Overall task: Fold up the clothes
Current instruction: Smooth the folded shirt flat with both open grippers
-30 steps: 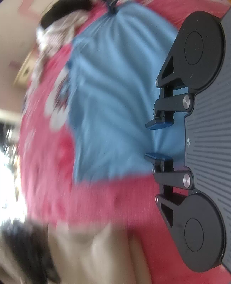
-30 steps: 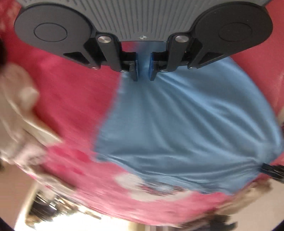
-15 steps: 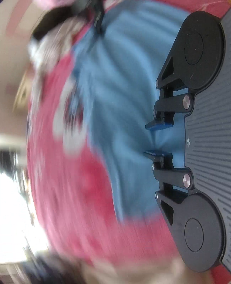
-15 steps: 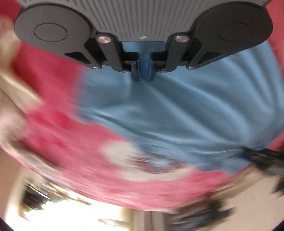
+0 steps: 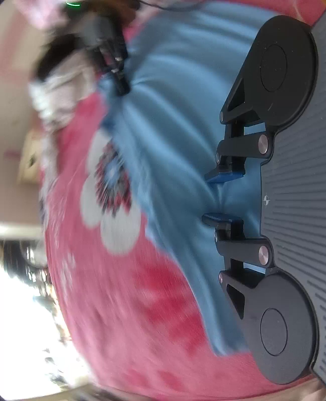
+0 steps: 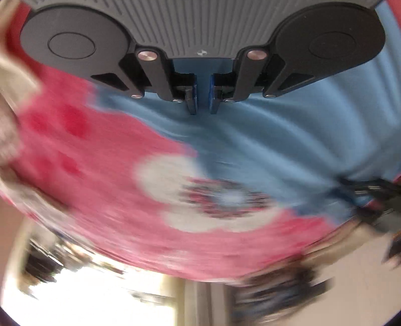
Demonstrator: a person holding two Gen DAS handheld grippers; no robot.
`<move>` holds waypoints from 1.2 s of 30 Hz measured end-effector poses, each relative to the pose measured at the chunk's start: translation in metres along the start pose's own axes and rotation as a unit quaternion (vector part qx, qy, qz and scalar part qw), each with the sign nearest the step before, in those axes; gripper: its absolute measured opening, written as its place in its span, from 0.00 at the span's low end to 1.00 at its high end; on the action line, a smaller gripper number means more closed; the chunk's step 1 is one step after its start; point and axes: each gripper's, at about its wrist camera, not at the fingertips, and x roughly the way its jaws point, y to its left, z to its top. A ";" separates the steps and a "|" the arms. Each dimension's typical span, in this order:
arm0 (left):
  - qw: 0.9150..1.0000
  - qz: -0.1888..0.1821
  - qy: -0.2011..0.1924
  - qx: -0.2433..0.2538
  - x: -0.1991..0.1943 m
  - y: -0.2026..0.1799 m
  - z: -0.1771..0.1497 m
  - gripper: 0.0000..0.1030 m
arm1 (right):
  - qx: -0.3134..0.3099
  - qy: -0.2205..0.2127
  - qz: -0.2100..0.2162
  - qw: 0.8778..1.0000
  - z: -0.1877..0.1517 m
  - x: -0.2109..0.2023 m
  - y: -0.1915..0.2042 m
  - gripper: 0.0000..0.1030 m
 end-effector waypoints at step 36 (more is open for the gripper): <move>0.993 0.112 0.011 -0.028 -0.025 -0.041 0.043 0.43 | 0.087 -0.054 0.134 0.986 0.053 -0.004 0.042 0.09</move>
